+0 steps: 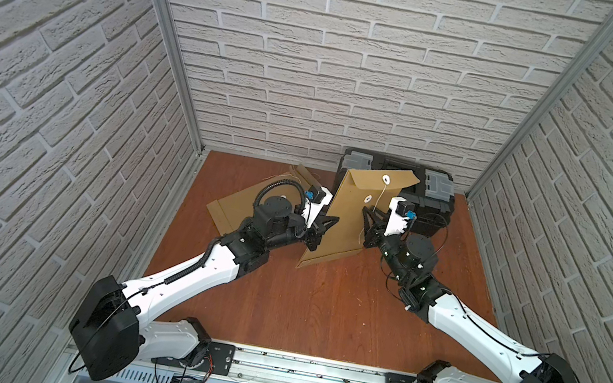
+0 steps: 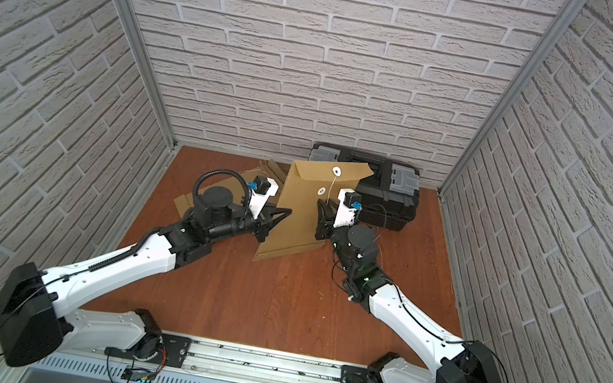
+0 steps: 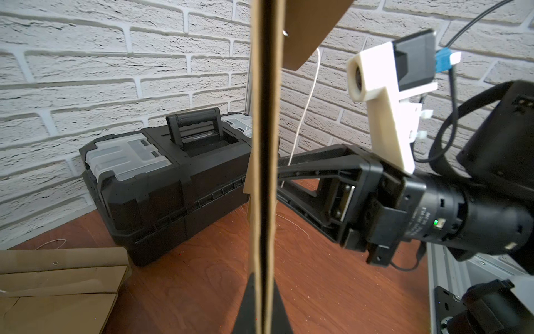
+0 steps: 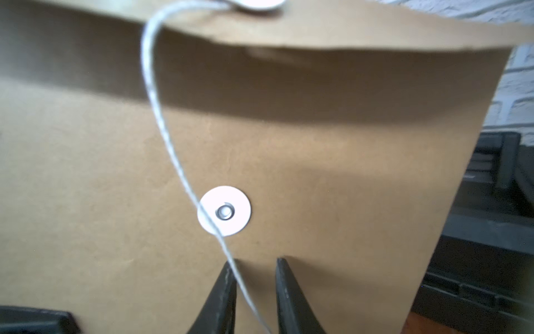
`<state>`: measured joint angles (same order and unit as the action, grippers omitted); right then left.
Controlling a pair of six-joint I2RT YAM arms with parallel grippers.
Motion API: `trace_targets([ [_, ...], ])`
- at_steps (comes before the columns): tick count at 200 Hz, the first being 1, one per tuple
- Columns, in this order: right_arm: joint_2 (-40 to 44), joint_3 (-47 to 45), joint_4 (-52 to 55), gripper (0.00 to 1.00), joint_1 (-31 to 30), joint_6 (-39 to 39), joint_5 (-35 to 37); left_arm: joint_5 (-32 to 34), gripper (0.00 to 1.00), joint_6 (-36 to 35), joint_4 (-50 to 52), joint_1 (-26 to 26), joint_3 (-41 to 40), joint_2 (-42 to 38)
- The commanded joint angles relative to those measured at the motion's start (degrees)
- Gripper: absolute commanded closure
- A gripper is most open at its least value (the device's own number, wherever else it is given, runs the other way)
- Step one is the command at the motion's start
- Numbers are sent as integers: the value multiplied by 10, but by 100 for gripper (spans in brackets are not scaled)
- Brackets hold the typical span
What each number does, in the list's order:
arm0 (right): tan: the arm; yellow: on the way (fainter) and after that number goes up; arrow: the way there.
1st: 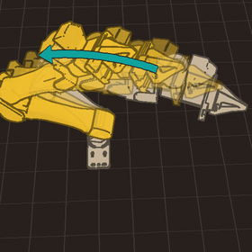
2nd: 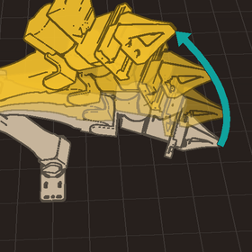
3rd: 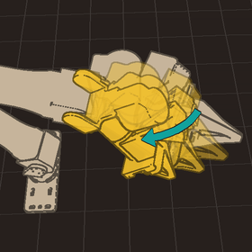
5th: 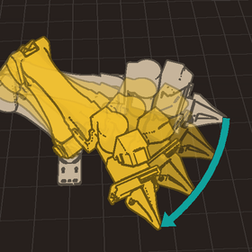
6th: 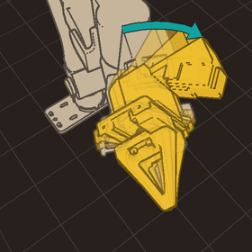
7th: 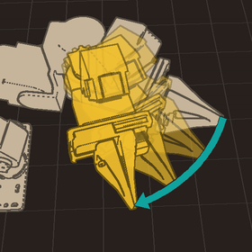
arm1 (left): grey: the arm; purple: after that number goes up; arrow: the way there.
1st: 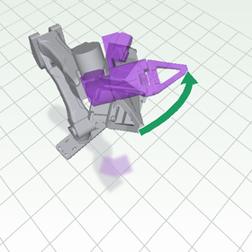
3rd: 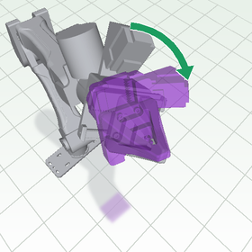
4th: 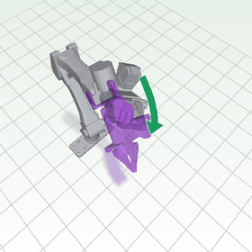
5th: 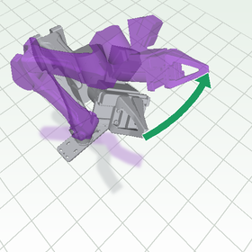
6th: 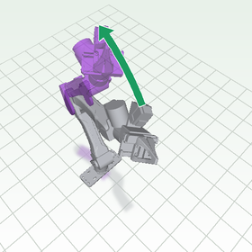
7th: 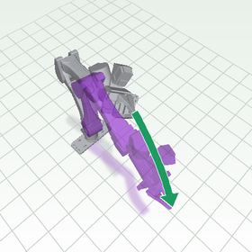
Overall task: Close the mouth of the file bag
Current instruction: Close the file bag.
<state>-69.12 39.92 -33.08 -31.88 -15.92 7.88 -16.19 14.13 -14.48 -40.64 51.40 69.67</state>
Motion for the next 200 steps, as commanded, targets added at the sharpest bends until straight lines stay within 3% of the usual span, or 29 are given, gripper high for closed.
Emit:
trace_targets([
  [1,-6,-18,-67,83,-2,2,-4,13,100,-11,-39,-3,21,-12],
  [84,-28,-94,-123,86,0,4,-24,16,100,-10,-11,-3,48,-22],
  [148,-42,-105,-128,95,2,20,-18,21,100,-21,8,-3,56,-38],
  [200,-46,-116,-134,81,3,26,-53,18,100,-32,23,-3,68,-42],
])
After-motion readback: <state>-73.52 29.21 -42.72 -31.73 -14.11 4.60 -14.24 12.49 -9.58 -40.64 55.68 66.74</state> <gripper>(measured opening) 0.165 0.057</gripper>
